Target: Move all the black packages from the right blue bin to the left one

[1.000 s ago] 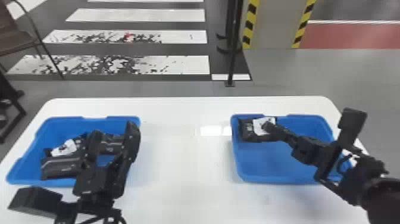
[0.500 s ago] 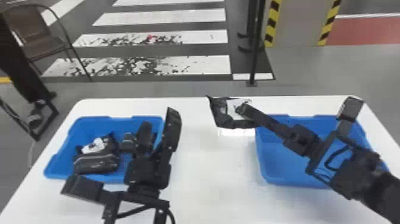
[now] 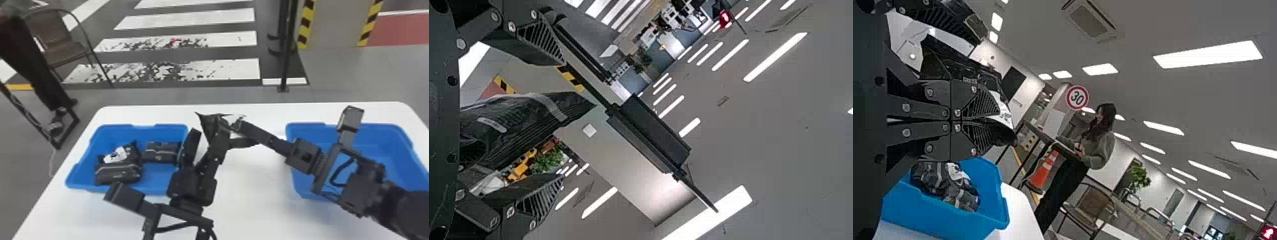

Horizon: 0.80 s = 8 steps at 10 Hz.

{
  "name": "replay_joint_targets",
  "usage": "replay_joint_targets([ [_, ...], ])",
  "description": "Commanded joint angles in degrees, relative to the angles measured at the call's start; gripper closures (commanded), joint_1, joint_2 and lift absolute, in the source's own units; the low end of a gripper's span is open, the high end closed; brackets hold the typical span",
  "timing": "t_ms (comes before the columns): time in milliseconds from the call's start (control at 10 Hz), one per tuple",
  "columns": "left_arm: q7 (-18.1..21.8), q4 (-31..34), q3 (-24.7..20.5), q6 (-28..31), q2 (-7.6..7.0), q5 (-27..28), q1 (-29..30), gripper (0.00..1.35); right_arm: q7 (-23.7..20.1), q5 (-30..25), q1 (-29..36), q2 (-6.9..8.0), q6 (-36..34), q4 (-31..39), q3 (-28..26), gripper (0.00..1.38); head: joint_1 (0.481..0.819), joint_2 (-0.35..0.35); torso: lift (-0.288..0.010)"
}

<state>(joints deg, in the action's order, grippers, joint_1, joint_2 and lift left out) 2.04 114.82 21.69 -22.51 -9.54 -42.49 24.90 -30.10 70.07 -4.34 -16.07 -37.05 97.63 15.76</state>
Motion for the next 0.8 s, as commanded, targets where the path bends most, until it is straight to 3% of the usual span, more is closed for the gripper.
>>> replay_joint_targets([
  [0, 0.3, 0.0, -0.7, 1.8, 0.05, 0.3, 0.0, 0.79, 0.0, 0.9, -1.0, -0.01, 0.8, -0.7, 1.8, 1.24, 0.695, 0.166, -0.154],
  [100, 0.2, 0.0, -1.5, 2.5, 0.23, 0.9, 0.1, 1.24, 0.0, 1.3, -1.3, -0.1, 1.9, -0.7, 2.3, 1.24, 0.695, 0.174, -0.154],
  [300, 0.2, 0.0, -2.5, 1.4, 0.49, 2.0, 0.4, 1.21, 0.0, 1.8, -1.3, -0.01, 2.9, -1.4, 2.7, 1.24, 0.695, 0.182, -0.154],
  [400, 0.1, 0.0, -3.4, -0.1, 0.67, 3.6, 0.5, 1.21, 0.0, 1.3, -1.2, -0.01, 3.4, -1.7, 3.0, 1.1, 0.695, 0.187, -0.154],
  [600, -1.1, -4.6, -8.4, -2.0, 1.63, 11.2, -1.0, 1.21, 0.0, -1.6, 0.4, -0.1, 7.2, -2.2, 2.3, 0.23, 0.695, 0.208, -0.154],
  [700, -2.3, -9.6, -12.4, -4.4, 2.25, 17.8, -3.1, 1.21, 0.0, -1.6, 0.8, -0.1, 7.9, -3.1, 1.6, 0.04, 0.695, 0.221, -0.154],
])
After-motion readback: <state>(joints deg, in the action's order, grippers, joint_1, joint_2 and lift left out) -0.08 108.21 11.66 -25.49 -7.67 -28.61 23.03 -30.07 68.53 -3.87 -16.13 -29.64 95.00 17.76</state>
